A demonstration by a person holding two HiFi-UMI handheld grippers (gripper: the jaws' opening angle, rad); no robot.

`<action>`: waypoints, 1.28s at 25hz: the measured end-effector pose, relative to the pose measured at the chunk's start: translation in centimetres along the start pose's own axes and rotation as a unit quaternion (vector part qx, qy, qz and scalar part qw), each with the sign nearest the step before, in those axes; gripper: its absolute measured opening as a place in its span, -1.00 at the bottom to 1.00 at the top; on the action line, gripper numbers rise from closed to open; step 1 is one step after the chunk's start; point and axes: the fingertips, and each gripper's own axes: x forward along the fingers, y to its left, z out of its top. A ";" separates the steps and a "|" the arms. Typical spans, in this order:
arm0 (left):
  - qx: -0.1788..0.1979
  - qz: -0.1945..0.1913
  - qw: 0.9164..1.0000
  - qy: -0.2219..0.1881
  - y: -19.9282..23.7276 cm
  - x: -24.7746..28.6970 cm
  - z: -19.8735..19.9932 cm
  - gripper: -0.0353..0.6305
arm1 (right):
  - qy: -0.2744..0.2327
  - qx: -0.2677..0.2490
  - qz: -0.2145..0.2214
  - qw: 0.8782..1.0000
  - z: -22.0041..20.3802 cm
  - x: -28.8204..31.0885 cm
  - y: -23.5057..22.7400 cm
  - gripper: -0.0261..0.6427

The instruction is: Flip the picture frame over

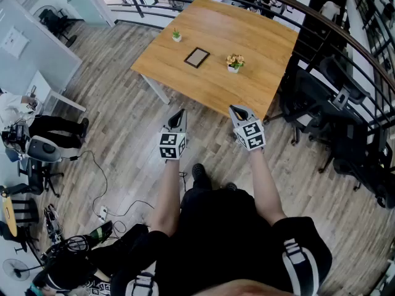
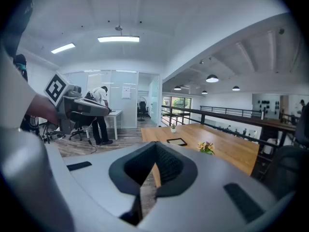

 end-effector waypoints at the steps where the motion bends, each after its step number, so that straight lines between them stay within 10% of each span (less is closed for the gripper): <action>1: -0.001 0.000 1.000 0.000 0.3 0.2 0.0 -0.82 | 0.003 -0.001 0.001 1.000 0.0 0.4 0.1 -0.90; 19: -0.017 -0.059 0.998 0.004 7.8 4.0 -0.7 -0.82 | 0.015 0.016 -0.023 1.000 1.6 8.3 1.8 -0.89; 32: -0.024 -0.073 0.997 -0.007 11.9 5.5 -1.2 -0.53 | 0.001 0.010 -0.046 0.999 2.5 11.1 3.0 -0.37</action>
